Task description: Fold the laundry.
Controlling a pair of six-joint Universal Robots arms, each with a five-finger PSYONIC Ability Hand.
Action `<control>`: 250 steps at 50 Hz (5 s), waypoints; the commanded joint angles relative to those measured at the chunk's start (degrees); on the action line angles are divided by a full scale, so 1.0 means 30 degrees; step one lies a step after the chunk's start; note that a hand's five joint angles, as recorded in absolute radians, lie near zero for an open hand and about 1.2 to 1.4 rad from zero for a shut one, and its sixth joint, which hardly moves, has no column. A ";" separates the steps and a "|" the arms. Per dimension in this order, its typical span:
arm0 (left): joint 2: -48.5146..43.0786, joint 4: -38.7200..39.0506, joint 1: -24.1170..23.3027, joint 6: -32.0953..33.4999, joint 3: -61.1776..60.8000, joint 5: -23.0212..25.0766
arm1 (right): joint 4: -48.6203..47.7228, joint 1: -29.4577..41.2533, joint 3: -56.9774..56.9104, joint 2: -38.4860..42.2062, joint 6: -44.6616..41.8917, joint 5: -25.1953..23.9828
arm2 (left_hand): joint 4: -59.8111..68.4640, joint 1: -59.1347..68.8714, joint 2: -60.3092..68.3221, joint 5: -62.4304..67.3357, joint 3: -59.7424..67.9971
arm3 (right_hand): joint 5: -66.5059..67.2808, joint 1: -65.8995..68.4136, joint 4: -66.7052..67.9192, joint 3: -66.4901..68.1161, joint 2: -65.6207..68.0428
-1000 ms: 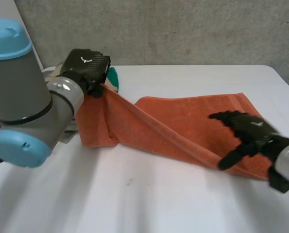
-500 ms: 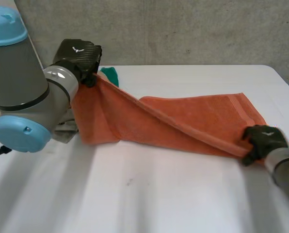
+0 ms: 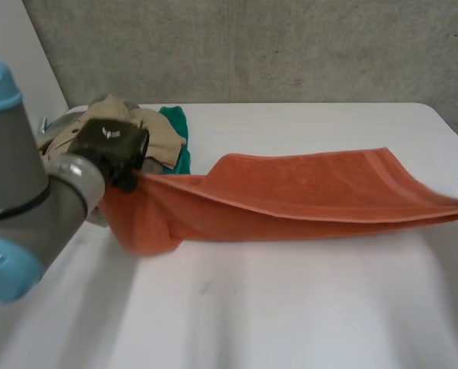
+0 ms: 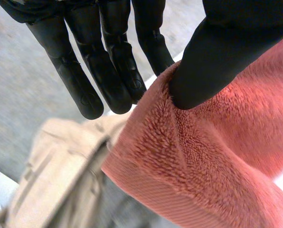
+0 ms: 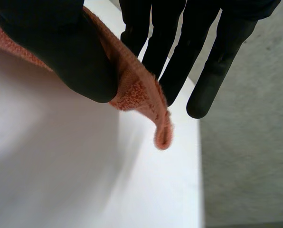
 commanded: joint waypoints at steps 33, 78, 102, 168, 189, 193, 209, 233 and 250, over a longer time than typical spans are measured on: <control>-0.3367 0.3867 -0.1748 0.2388 -0.2079 0.1249 | 0.6397 -0.0636 -0.6284 0.4118 -0.7854 -0.0316 | 0.3723 0.4904 0.3787 0.4468 0.3869 | 0.4445 0.4930 0.3821 0.3943 0.4112; -0.8005 0.5978 -0.2217 0.5173 0.5810 -0.2033 | 0.1115 -0.0890 -0.7231 0.4623 -0.2579 -0.2154 | -1.9610 -1.8429 -1.9546 -1.8865 -1.9464 | -1.8870 -1.8385 -1.9495 -1.9372 -1.9203; -0.4573 0.6124 -0.2979 0.2389 -0.0082 -0.1857 | -0.0314 -0.4500 -0.3239 0.5994 -0.4865 -0.4768 | -1.9610 -1.8429 -1.9546 -1.8865 -1.9464 | -1.2469 -1.1984 -1.3093 -1.2971 -1.2802; 0.0407 0.7706 -0.1573 0.1334 -0.5122 -0.1126 | -0.3362 1.6041 -0.5350 0.5533 0.0844 -0.2396 | -1.9610 -1.8429 -1.9546 -1.8865 -1.9464 | -1.6074 -1.5589 -1.6699 -1.6577 -1.6407; -0.2288 0.8146 -0.4238 0.1217 -0.2455 -0.0568 | -0.0138 0.6223 0.0743 0.1746 0.0617 -0.1252 | -1.9610 -1.8429 -1.9546 -1.8865 -1.9464 | -1.7294 -1.6810 -1.7919 -1.7797 -1.7627; -0.2317 0.8087 -0.4356 0.1129 -0.2572 -0.0597 | -0.0372 0.6017 0.0833 0.3035 -0.0615 -0.1136 | -1.9610 -1.8429 -1.9546 -1.8865 -1.9464 | -1.3436 -1.2952 -1.4061 -1.3939 -1.3770; -0.0326 0.7999 -0.3976 0.1129 -0.4212 -0.0626 | -0.2892 0.8969 -0.2534 0.2716 -0.0793 0.1502 | -1.9610 -1.8429 -1.9546 -1.8865 -1.9464 | 0.4445 0.4930 0.3821 0.3943 0.4112; 0.0235 0.8321 -0.2040 -0.0568 -0.4334 -0.0392 | -0.3860 1.5368 -0.4384 0.3744 0.6055 0.0271 | -1.9610 -1.8429 -1.9546 -1.8865 -1.9464 | -1.4705 -1.4221 -1.5330 -1.5208 -1.5038; -0.7555 0.5370 -0.4648 -0.5081 0.3400 0.1604 | 0.2672 1.0382 -0.5933 0.4087 1.1571 -0.2452 | -1.8698 -1.7517 -1.8634 -1.7952 -1.8551 | -1.6225 -1.5740 -1.6850 -1.6728 -1.6558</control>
